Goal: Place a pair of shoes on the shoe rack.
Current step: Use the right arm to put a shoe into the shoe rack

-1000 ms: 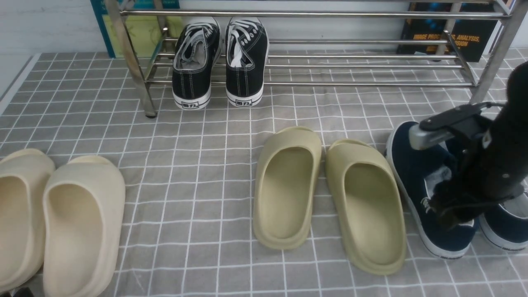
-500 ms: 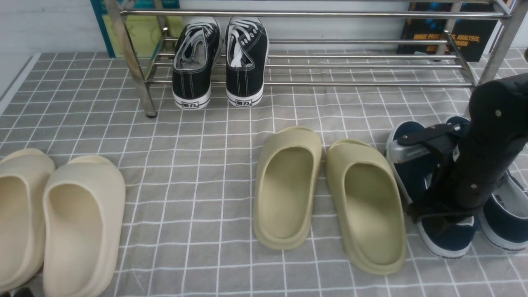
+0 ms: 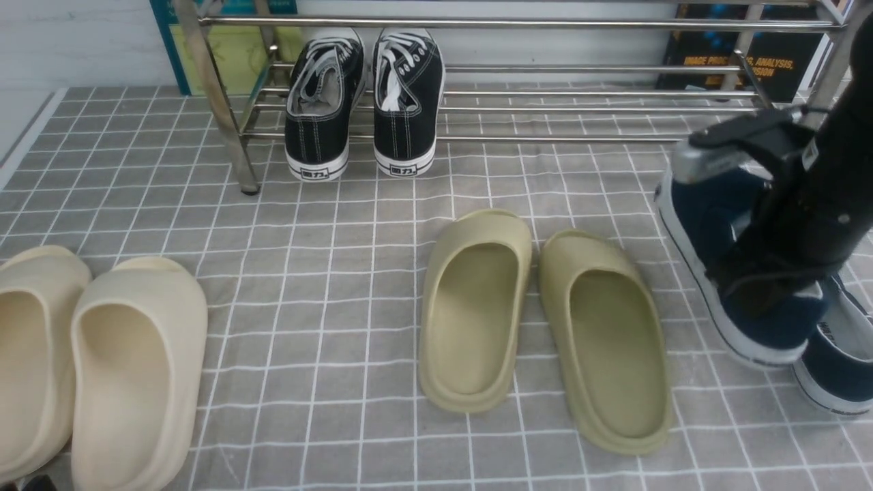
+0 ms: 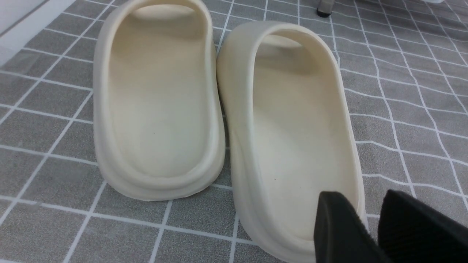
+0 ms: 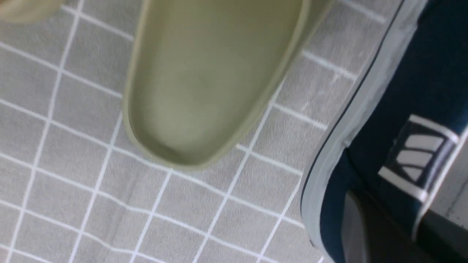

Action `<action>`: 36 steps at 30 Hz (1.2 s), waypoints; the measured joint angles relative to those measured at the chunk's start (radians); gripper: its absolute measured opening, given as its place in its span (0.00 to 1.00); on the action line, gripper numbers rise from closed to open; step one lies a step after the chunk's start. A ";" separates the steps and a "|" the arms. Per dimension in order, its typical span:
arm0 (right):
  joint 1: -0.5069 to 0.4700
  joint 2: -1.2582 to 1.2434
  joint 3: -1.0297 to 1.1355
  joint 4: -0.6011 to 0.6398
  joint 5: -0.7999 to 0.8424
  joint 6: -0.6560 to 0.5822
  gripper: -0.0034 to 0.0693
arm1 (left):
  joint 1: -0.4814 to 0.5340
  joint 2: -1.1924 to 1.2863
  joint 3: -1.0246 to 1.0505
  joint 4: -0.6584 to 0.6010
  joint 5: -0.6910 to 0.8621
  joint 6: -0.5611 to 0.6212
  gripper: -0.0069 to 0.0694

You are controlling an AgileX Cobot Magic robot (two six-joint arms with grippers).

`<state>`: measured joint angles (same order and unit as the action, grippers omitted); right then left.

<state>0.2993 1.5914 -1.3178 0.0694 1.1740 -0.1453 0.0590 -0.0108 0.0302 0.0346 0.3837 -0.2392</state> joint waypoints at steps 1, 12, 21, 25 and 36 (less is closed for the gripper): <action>0.000 0.010 -0.021 0.000 0.008 -0.011 0.11 | 0.000 0.000 0.000 0.000 0.000 0.000 0.34; 0.000 0.144 -0.238 0.000 0.031 -0.132 0.11 | 0.000 0.000 0.000 0.000 0.000 0.000 0.36; 0.000 0.307 -0.475 -0.007 0.045 -0.146 0.11 | 0.000 0.000 0.000 0.000 0.000 0.000 0.37; 0.000 0.386 -0.558 -0.007 0.065 -0.146 0.11 | 0.000 0.000 0.000 0.000 0.000 0.000 0.37; 0.000 0.526 -0.720 -0.009 0.027 -0.145 0.11 | 0.000 0.000 0.000 0.000 0.000 0.000 0.38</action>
<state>0.2993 2.1170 -2.0379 0.0605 1.2008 -0.2905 0.0590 -0.0108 0.0302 0.0346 0.3837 -0.2392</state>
